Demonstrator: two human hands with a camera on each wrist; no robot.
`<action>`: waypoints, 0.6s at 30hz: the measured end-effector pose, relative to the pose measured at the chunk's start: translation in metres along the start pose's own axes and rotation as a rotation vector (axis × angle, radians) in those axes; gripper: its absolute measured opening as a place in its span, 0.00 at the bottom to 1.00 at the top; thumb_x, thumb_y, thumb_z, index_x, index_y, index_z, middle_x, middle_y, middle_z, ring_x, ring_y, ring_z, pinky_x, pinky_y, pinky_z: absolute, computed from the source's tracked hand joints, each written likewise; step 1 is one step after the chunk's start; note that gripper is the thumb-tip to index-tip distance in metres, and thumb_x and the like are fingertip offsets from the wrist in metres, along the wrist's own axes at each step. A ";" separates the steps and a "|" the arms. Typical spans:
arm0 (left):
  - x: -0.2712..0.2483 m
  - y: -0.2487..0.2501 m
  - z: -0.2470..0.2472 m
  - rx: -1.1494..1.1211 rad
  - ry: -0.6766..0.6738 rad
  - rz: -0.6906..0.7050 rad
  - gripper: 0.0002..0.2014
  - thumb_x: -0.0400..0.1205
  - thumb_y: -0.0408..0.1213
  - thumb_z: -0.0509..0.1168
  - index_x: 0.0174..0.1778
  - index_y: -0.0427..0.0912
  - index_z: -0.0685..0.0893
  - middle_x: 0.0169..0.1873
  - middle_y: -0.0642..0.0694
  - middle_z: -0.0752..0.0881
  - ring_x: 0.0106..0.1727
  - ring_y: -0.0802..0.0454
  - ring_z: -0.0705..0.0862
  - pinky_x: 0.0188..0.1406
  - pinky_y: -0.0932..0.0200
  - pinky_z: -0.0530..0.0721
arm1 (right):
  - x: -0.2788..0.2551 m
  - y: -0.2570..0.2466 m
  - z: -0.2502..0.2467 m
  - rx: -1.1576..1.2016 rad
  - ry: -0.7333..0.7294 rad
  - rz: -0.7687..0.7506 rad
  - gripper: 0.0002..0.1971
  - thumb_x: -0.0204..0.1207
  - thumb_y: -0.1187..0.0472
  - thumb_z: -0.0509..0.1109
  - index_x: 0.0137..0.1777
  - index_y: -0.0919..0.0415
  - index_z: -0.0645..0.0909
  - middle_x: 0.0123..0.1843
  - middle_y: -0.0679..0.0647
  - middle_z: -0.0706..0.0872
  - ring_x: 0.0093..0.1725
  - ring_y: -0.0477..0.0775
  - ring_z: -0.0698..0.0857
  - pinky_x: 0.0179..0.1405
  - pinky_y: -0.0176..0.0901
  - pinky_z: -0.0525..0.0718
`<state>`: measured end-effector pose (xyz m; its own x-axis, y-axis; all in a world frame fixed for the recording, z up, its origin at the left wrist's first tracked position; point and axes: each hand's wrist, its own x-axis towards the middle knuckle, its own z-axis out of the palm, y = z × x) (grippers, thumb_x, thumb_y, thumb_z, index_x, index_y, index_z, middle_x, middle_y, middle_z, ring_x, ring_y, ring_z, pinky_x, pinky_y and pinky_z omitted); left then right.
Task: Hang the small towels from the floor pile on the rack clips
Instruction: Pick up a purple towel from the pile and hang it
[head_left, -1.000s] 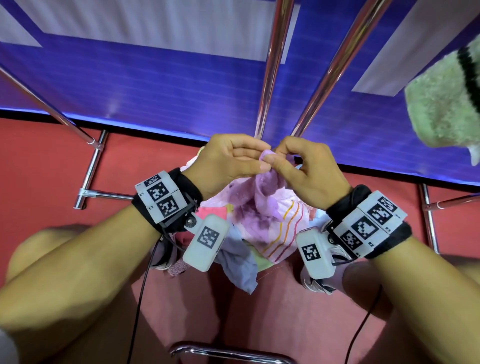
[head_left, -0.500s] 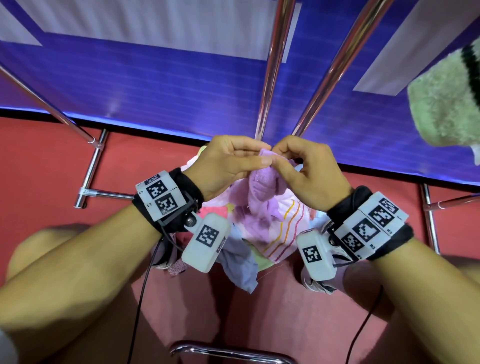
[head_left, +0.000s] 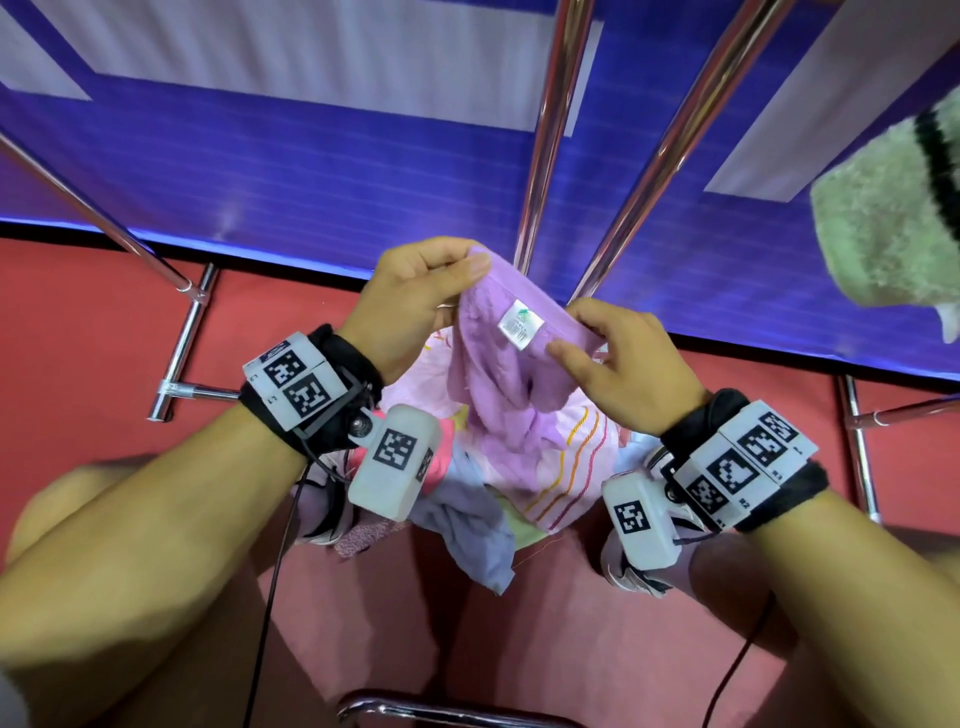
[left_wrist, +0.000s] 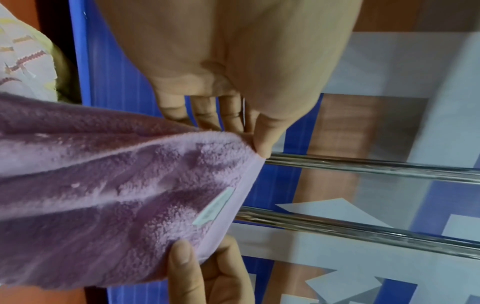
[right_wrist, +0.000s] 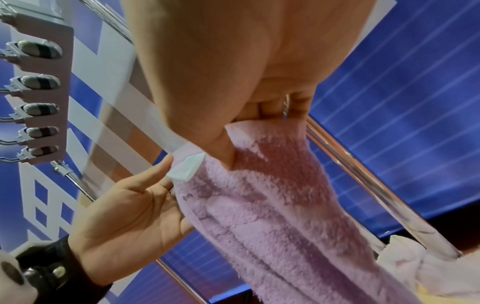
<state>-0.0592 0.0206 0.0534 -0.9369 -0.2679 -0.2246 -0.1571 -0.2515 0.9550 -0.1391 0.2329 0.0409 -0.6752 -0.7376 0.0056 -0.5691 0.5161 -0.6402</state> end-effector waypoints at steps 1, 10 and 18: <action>0.001 -0.001 -0.002 -0.002 0.009 -0.003 0.06 0.81 0.37 0.68 0.49 0.40 0.87 0.40 0.46 0.87 0.42 0.50 0.84 0.45 0.55 0.83 | -0.001 0.001 -0.001 -0.014 0.028 0.006 0.07 0.79 0.56 0.72 0.43 0.50 0.76 0.33 0.49 0.81 0.34 0.54 0.78 0.39 0.48 0.77; 0.003 -0.004 -0.015 -0.023 0.127 0.039 0.05 0.84 0.32 0.66 0.48 0.40 0.88 0.41 0.42 0.87 0.42 0.49 0.85 0.45 0.56 0.84 | -0.003 0.011 -0.009 0.045 0.128 0.058 0.08 0.75 0.52 0.78 0.45 0.54 0.84 0.34 0.51 0.85 0.36 0.57 0.82 0.39 0.48 0.81; 0.004 -0.004 -0.021 -0.043 0.214 0.046 0.07 0.84 0.30 0.66 0.55 0.32 0.85 0.43 0.40 0.89 0.43 0.49 0.87 0.43 0.57 0.86 | 0.000 0.012 -0.015 0.193 0.147 0.094 0.09 0.76 0.53 0.77 0.38 0.52 0.80 0.28 0.43 0.79 0.29 0.42 0.73 0.31 0.29 0.71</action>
<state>-0.0557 0.0006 0.0442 -0.8544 -0.4703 -0.2209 -0.0974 -0.2727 0.9572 -0.1526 0.2458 0.0452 -0.7901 -0.6116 0.0414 -0.4097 0.4766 -0.7778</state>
